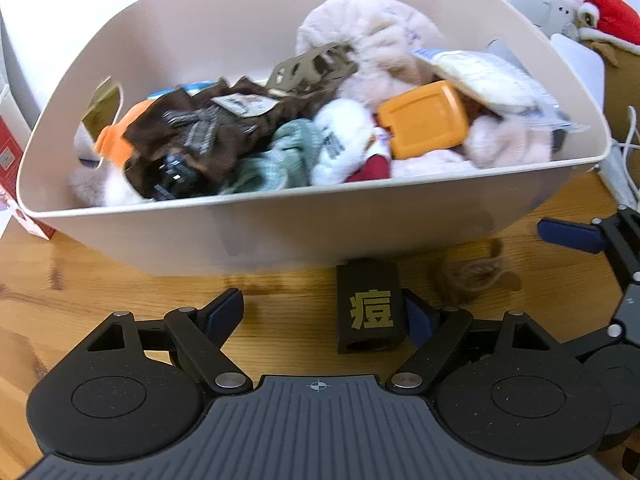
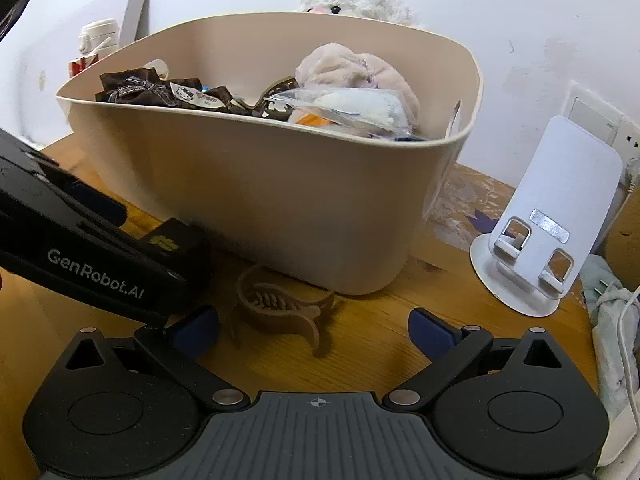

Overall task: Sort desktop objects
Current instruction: 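Grasp black box with left tool while right tool grasps brown claw clip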

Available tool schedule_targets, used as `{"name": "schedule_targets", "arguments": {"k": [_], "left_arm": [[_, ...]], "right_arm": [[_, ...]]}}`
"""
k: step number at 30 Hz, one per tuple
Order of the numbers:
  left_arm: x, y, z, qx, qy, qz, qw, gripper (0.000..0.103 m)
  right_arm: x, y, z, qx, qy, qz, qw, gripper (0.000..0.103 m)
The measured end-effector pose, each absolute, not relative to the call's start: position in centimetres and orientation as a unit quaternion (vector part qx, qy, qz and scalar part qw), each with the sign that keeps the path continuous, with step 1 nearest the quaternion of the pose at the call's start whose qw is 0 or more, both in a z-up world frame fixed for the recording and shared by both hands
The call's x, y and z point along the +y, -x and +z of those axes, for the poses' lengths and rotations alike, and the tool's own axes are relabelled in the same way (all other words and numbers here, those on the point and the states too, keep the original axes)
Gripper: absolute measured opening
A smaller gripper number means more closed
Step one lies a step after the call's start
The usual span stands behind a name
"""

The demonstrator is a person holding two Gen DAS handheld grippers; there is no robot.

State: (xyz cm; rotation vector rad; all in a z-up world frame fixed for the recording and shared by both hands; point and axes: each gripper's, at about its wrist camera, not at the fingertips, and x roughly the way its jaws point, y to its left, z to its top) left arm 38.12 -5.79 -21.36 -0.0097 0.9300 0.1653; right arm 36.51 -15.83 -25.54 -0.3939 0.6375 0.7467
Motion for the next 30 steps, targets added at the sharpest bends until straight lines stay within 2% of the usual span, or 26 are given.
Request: {"name": "schedule_targets", "arguments": {"k": [4,6,10,11,13,14,15,17,30], "left_arm": [[-4.8,-38.1,-21.7,0.450,0.013,0.085,0.889,0.080],[-4.5,-38.1,-21.6,0.449,0.020,0.082,0.890,0.074],[-4.9,-37.9,-21.3,0.443,0.002,0.073,0.893,0.053],[-5.0,-37.9,-21.3,0.443,-0.003,0.078,0.893,0.053],[-5.0,-38.0,-21.2,0.445,-0.005,0.084,0.892,0.051],[-5.0,-38.0,-21.2,0.445,-0.005,0.082,0.892,0.048],[-5.1,-37.9,-21.2,0.444,-0.008,0.080,0.893,0.046],[-5.2,-37.8,-21.2,0.442,-0.014,0.073,0.894,0.033],[-4.6,-36.0,-21.0,0.447,-0.010,0.065,0.892,0.032]], "right_arm": [[-15.0,-36.2,-25.4,0.303,0.192,0.346,0.867,0.093],[-14.8,-36.2,-25.3,0.310,0.183,0.342,0.868,0.086],[-14.9,-36.4,-25.2,0.334,0.145,0.334,0.870,0.073],[-14.6,-36.5,-25.1,0.336,0.141,0.336,0.869,0.071],[-14.5,-36.4,-24.9,0.339,0.139,0.344,0.865,0.051],[-14.4,-36.4,-24.8,0.340,0.140,0.350,0.862,0.047],[-14.3,-36.4,-24.7,0.343,0.143,0.351,0.860,0.047],[-14.4,-36.6,-24.7,0.347,0.140,0.353,0.857,0.046],[-16.2,-35.8,-24.4,0.365,0.141,0.338,0.856,0.045]]}}
